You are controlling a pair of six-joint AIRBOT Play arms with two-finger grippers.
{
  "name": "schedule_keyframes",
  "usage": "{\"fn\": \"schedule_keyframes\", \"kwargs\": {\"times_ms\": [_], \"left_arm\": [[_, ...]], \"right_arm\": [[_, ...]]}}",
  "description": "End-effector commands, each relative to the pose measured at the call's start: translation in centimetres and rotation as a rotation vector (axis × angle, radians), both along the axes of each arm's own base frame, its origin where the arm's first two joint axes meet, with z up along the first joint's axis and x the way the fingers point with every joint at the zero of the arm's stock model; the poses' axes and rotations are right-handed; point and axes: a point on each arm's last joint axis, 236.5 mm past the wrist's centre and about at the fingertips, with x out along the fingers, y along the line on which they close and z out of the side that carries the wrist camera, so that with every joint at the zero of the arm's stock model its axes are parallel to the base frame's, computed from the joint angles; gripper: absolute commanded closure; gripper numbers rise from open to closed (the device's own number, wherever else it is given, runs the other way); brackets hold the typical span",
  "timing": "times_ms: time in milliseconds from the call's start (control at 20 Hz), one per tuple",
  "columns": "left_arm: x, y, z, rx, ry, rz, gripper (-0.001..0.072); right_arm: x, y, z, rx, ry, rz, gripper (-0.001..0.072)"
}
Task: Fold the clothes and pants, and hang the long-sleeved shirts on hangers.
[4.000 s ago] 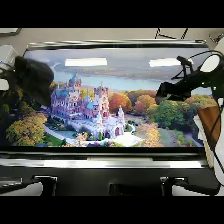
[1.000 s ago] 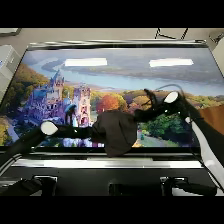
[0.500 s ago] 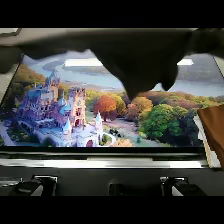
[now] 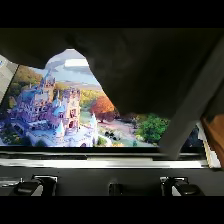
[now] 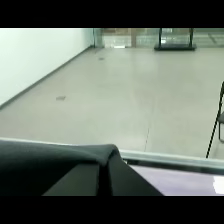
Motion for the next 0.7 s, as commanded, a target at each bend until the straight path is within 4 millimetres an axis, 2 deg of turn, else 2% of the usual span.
{"fn": "schedule_keyframes", "kwargs": {"times_ms": [0, 150, 250, 300, 400, 500, 550, 600, 650], "left_arm": [[3.6, -1.3, -6.4, 0.039, 0.189, -0.043, 0.0683], [8.3, -3.0, -18.5, 0.067, 0.467, -0.082, 0.0683], [9.6, -4.2, -27.6, 0.089, 0.669, -0.108, 0.0683], [9.5, -4.6, -31.9, 0.102, 0.765, -0.12, 0.0683], [8.6, -5.2, -38.8, 0.124, 0.922, -0.138, 0.0683], [7.3, -5.6, -43.1, 0.134, 1.029, -0.15, 0.0683], [6.8, -5.9, -44.2, 0.139, 1.058, -0.157, 0.0683], [6.5, -6.0, -44.8, 0.143, 1.072, -0.162, 0.0683], [6.3, -6.2, -44.9, 0.146, 1.074, -0.166, 0.0683]], "right_arm": [[4.7, 1.2, -7.2, -0.009, 0.25, 0.05, 0.0674], [12.8, 2.5, -19.1, 0.025, 0.573, 0.098, 0.0674], [18.0, 4.5, -27.5, 0.188, 0.768, 0.141, 0.0674], [19.5, 6.3, -31.9, 0.321, 0.895, 0.182, 0.0674], [19.7, 10.7, -39.7, 0.511, 1.149, 0.296, 0.0674], [17.3, 14.9, -46.5, 0.556, 1.393, 0.399, 0.0674], [15.5, 16.6, -49.3, 0.53, 1.502, 0.435, 0.0674], [13.9, 17.8, -51.2, 0.504, 1.579, 0.461, 0.0673], [12.9, 18.7, -52.5, 0.481, 1.626, 0.478, 0.0629]]}}
